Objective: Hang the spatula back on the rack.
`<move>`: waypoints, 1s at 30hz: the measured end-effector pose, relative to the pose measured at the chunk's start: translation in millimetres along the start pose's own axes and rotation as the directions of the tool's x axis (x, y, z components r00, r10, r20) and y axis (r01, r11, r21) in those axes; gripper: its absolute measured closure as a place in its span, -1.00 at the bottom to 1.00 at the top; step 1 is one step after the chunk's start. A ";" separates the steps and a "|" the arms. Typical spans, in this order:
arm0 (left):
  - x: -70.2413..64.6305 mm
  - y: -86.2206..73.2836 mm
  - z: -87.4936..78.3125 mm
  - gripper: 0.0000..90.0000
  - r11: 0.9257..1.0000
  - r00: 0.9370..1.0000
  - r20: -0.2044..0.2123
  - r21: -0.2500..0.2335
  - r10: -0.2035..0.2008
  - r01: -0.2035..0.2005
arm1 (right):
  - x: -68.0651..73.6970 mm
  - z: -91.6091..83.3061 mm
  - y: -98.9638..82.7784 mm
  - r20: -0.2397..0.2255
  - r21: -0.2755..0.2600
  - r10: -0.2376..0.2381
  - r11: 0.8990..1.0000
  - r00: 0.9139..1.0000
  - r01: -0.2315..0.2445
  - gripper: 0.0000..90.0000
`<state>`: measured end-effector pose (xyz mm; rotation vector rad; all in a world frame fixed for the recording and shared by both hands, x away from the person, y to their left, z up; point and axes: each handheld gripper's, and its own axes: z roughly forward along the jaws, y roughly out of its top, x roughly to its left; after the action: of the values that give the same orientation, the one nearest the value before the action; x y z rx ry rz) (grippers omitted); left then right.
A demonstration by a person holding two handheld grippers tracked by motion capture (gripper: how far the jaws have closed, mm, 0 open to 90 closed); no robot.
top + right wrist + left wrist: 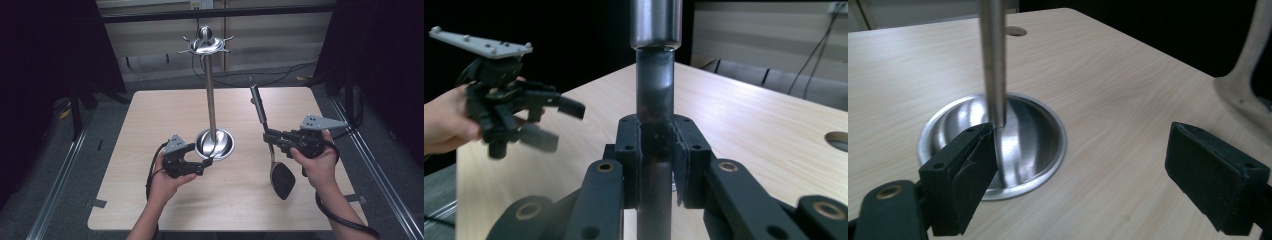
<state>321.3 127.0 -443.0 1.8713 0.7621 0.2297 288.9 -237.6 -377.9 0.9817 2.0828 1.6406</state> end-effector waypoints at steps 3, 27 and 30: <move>-8.3 3.0 5.9 -0.70 1.000 1.000 0.021 -0.007 -0.006 0.006 | 5.2 3.2 1.0 0.043 -0.022 0.001 1.000 0.999 0.000 0.68; -88.9 31.7 62.4 0.20 0.991 0.992 0.120 -0.132 0.047 -0.031 | 32.8 27.3 8.3 0.081 -0.096 0.010 0.995 0.997 -0.002 0.68; -91.0 31.3 68.7 0.27 0.987 0.990 0.134 -0.159 0.039 -0.017 | 33.2 29.1 7.3 0.079 -0.099 0.012 0.995 0.997 -0.004 0.68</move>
<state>296.3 12.4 -427.8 1.7291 0.6063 0.1726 285.5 -193.2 -374.1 1.0070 1.9298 1.6626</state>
